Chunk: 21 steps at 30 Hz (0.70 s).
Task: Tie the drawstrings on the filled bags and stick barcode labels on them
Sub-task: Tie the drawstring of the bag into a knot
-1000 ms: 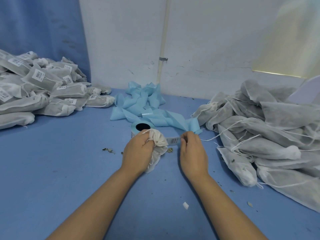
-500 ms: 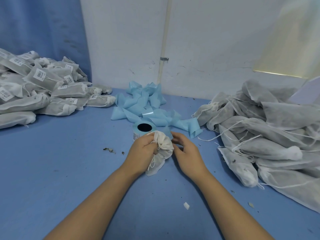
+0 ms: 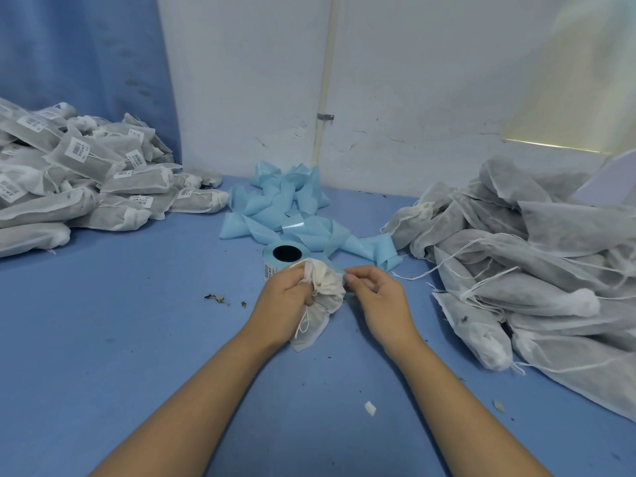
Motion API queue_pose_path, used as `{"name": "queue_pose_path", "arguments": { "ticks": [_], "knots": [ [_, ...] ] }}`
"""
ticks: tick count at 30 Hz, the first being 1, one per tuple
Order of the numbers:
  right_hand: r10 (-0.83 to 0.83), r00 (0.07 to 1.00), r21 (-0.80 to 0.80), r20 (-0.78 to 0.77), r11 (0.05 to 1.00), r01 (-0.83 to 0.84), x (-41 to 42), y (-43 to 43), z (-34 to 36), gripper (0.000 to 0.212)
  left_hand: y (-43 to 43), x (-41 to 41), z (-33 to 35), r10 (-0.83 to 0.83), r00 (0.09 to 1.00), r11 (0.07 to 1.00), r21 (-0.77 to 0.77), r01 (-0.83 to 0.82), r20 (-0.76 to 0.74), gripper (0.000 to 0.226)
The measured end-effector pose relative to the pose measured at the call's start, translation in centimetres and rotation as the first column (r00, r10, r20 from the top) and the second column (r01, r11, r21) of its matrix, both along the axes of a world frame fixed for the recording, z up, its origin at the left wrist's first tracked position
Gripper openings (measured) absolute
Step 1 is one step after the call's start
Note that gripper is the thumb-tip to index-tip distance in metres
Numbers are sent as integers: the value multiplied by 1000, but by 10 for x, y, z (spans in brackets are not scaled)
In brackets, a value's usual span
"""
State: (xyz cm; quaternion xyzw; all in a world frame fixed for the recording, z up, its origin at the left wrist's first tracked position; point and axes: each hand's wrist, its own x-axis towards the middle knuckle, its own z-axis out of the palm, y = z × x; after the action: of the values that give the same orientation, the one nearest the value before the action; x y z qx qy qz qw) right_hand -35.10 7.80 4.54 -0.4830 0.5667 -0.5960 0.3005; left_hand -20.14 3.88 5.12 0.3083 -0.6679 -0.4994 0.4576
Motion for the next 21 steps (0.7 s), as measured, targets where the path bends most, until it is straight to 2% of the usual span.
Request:
{"name": "queue_pose_path", "arguments": {
  "ticks": [3,6,8,11,14,17,19,21],
  "knots": [
    [-35,998,3,59,999,35,0,0,1,16,0,0,0,23,1000,1000,-1,-23,-14,13],
    [-241,968,-24,69,970,243,-6,1,0,16,0,0,0,57,998,998,11,-57,-22,2],
    [-345,929,-32,135,935,352,-10,2,0,12,-1,0,0,78,996,997,1,-78,-31,14],
    [-338,904,-24,263,934,357,-9,4,4,11,-1,0,2,90,995,996,1,-90,-36,4],
    [-306,916,-3,258,948,318,-6,6,5,17,-3,1,2,88,994,996,31,-86,-58,18],
    [-268,924,5,273,961,277,-4,7,7,17,-2,2,2,98,992,995,28,-96,-75,48],
    [-267,904,-4,333,959,284,-3,7,10,9,-2,2,3,111,991,994,23,-110,-81,53],
    [-269,867,-5,420,954,299,-2,8,13,8,0,4,3,106,990,994,26,-104,-98,49]
  ]
}}
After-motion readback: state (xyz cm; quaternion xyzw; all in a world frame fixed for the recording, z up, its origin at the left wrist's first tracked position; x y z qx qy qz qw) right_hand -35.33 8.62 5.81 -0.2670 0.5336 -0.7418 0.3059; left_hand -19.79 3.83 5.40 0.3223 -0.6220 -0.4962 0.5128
